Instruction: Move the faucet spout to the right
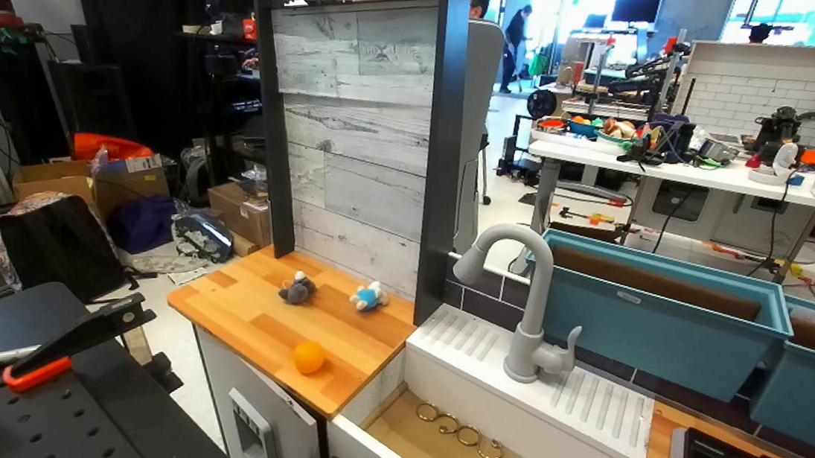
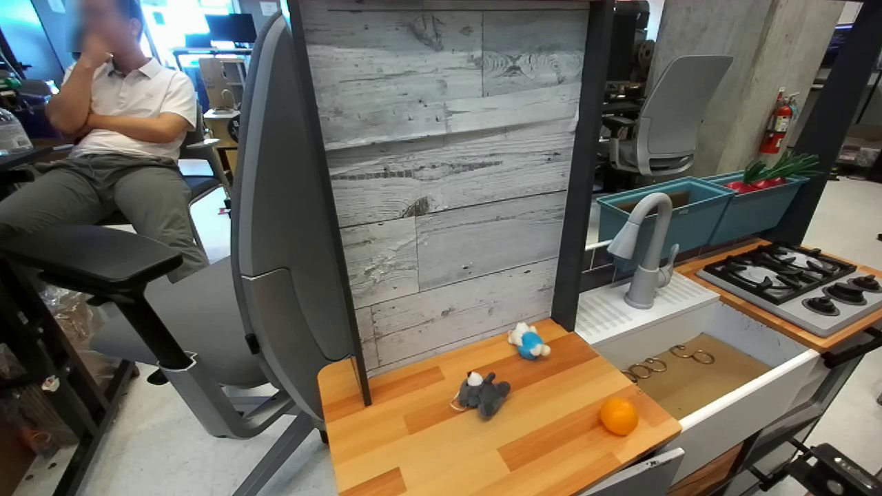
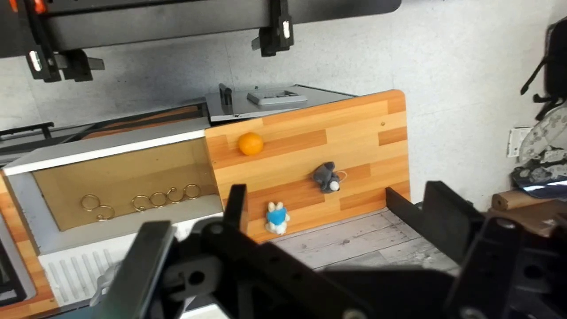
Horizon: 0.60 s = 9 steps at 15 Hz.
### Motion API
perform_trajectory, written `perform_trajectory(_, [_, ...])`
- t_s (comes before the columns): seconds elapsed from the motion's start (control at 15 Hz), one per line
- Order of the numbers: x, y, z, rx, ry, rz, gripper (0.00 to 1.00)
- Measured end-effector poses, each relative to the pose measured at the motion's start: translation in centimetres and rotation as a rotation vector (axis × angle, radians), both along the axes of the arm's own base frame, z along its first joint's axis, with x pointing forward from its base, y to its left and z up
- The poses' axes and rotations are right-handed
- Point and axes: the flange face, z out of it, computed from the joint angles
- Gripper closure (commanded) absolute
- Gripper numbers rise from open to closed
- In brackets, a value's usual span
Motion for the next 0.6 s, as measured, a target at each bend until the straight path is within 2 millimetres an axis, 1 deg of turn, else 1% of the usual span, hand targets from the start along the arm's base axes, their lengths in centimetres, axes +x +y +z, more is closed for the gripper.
perform_trajectory(0.2, [2.7, -1.9, -4.4, -0.084, -0.023, -0.015, 0.00])
perform_trajectory(0.4, [5.8, -3.8, -10.0, -0.160, -0.021, -0.019, 0.00])
perform_trajectory(0.6, [8.6, -5.1, -15.6, -0.217, -0.009, 0.000, 0.00])
